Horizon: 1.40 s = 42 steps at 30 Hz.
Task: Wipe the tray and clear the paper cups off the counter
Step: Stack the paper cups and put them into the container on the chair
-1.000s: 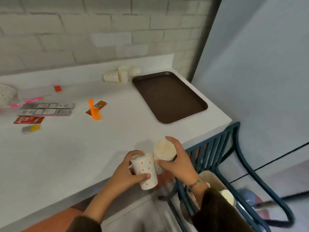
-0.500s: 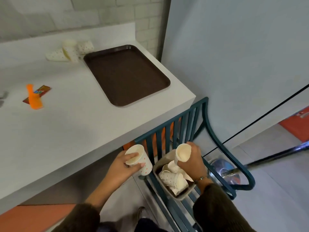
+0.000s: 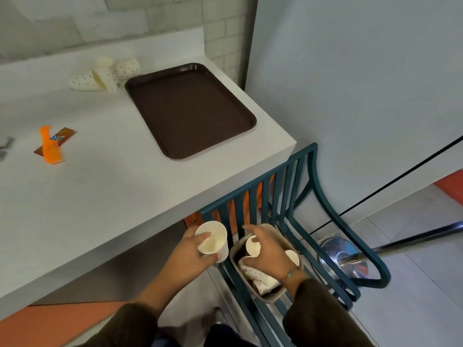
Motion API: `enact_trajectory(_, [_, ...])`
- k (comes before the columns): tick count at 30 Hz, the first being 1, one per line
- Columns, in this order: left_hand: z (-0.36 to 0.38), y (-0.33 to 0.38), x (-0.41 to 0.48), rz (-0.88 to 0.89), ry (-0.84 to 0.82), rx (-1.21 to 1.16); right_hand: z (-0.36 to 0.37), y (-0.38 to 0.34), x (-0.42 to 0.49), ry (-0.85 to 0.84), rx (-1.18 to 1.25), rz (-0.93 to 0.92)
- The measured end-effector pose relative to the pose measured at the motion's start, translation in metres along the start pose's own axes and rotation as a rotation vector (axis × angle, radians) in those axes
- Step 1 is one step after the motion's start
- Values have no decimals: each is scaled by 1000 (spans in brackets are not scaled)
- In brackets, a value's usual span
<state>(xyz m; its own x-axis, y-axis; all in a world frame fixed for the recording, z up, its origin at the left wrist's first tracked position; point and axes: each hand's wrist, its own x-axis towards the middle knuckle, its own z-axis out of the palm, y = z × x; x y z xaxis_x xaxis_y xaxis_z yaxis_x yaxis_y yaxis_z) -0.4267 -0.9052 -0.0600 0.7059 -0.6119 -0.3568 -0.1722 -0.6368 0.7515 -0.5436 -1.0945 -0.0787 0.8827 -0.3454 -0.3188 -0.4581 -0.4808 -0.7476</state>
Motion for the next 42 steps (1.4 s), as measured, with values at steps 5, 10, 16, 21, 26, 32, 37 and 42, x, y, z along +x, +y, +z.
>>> enact_trajectory(5, [26, 15, 2, 155, -109, 126, 23, -24, -7, 29, 17, -129])
enact_trajectory(10, [39, 32, 4, 300, -205, 108, 22, -12, -8, 136, -55, -64])
enact_trajectory(16, [25, 33, 5, 198, -99, 32, 6, 28, 9, 274, -236, -12])
enact_trajectory(21, [6, 17, -3, 144, -57, 50, 12, 53, 27, 104, -493, 142])
enact_trajectory(26, [-10, 0, -19, 84, -8, 48, 22, 55, 28, 51, -505, 151])
enact_trajectory(32, [-43, -9, -35, 65, 77, -31, 20, -2, 26, 109, -397, -52])
enact_trajectory(37, [-94, -19, -53, 18, 257, -173, 36, -95, 24, 72, -263, -308])
enact_trajectory(42, [-156, -41, -83, -11, 457, -227, 67, -191, 38, -30, -196, -493])
